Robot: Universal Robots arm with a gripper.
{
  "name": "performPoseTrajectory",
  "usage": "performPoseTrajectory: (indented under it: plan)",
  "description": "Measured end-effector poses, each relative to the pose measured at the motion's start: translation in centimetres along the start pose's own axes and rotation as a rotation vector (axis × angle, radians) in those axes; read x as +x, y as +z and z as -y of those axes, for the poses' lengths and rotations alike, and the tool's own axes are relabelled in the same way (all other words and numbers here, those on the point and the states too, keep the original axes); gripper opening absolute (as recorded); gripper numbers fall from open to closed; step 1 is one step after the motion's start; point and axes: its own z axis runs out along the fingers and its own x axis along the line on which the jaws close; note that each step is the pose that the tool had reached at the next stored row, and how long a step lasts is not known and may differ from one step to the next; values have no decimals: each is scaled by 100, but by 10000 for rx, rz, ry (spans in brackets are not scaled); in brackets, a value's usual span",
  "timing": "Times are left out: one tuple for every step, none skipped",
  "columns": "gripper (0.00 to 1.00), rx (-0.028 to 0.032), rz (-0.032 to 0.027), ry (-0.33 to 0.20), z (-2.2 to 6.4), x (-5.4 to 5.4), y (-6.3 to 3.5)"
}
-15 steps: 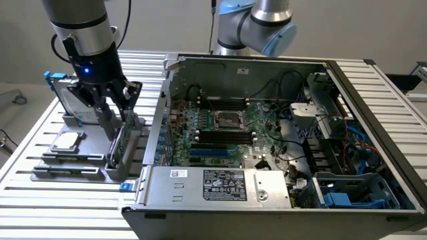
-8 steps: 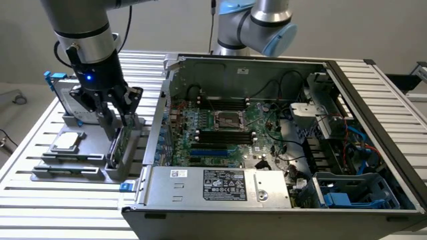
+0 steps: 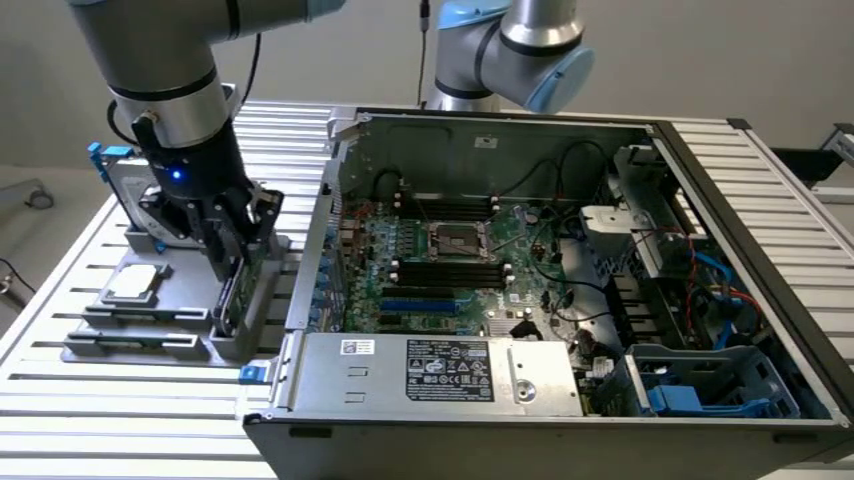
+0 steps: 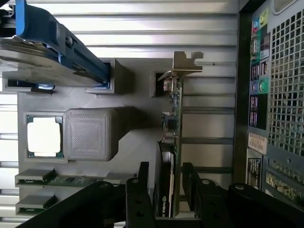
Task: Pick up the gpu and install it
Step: 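Pick up the gpu and move the gpu toward the slot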
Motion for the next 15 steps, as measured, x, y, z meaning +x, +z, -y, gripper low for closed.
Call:
performPoseTrajectory:
  plan:
    - [42, 0, -1, 0, 18, 1, 17]
    - [42, 0, -1, 0, 35, 2, 35]
    - [42, 0, 0, 0, 51, 3, 54]
    - [42, -2, 2, -1, 60, 2, 72]
    - [42, -1, 1, 0, 62, 2, 90]
    - [42, 0, 1, 2, 63, 1, 108]
    - [42, 0, 0, 6, 64, -1, 125]
    - [42, 0, 0, 8, 65, -8, 143]
    - [42, 0, 0, 15, 65, -15, 159]
    - [42, -2, 2, 23, 65, -22, 172]
    - [42, -2, 1, 42, 65, -24, 178]
    - [42, 0, -3, 62, 65, -24, 178]
    - [42, -1, -4, 78, 65, -23, 178]
    - [42, -2, -3, 98, 65, -24, 179]
    - [42, -6, -1, 117, 64, -25, 180]
